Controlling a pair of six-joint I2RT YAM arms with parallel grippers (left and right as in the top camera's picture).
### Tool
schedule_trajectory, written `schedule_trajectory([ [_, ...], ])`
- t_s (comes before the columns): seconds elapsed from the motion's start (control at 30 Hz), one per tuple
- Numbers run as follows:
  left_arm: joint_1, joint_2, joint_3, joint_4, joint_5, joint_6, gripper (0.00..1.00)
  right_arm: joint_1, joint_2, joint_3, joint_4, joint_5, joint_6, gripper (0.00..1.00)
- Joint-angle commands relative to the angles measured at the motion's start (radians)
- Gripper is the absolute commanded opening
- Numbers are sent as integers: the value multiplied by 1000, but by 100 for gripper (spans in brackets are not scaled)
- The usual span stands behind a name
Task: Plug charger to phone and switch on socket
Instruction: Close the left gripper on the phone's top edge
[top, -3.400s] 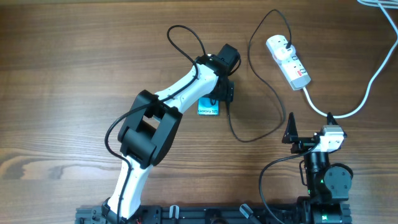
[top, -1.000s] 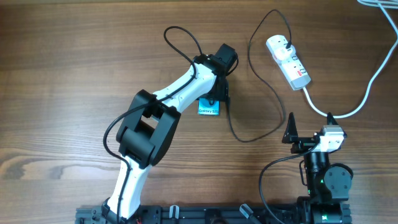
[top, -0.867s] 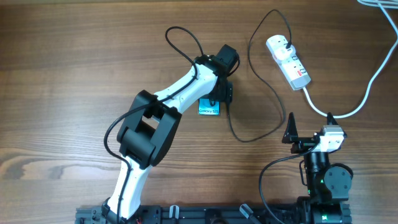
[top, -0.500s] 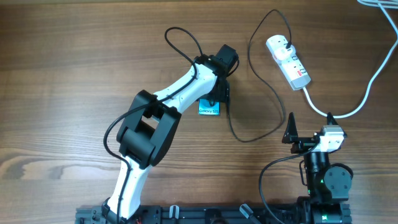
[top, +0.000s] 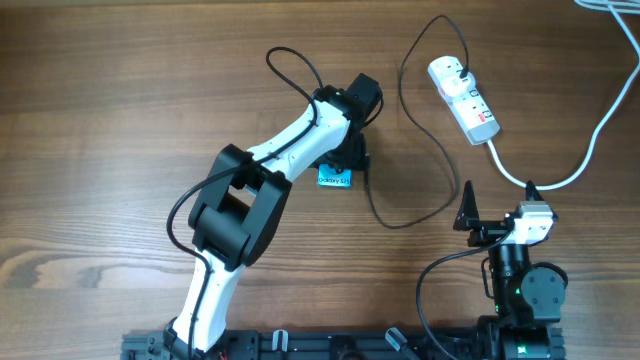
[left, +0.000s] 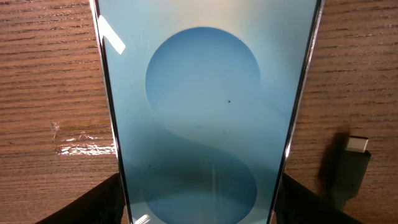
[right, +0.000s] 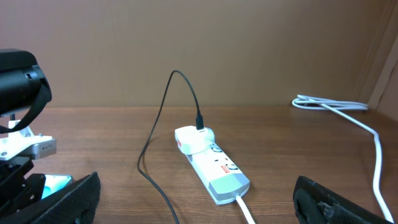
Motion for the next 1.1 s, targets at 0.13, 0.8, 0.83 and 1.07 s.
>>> schedule_trajectory([
  [0.13, 1, -37, 11, -11, 26, -6, 75, -5, -2, -1, 6, 10, -1, 100],
  [0.8, 11, -130, 6, 38, -34, -6, 100, -5, -2, -1, 6, 10, -2, 100],
  [0.83, 12, -118, 6, 48, -34, -6, 100, -5, -2, -1, 6, 10, -2, 100],
  [1.07, 21, -54, 6, 87, -52, -6, 100, -5, -2, -1, 6, 10, -2, 100],
])
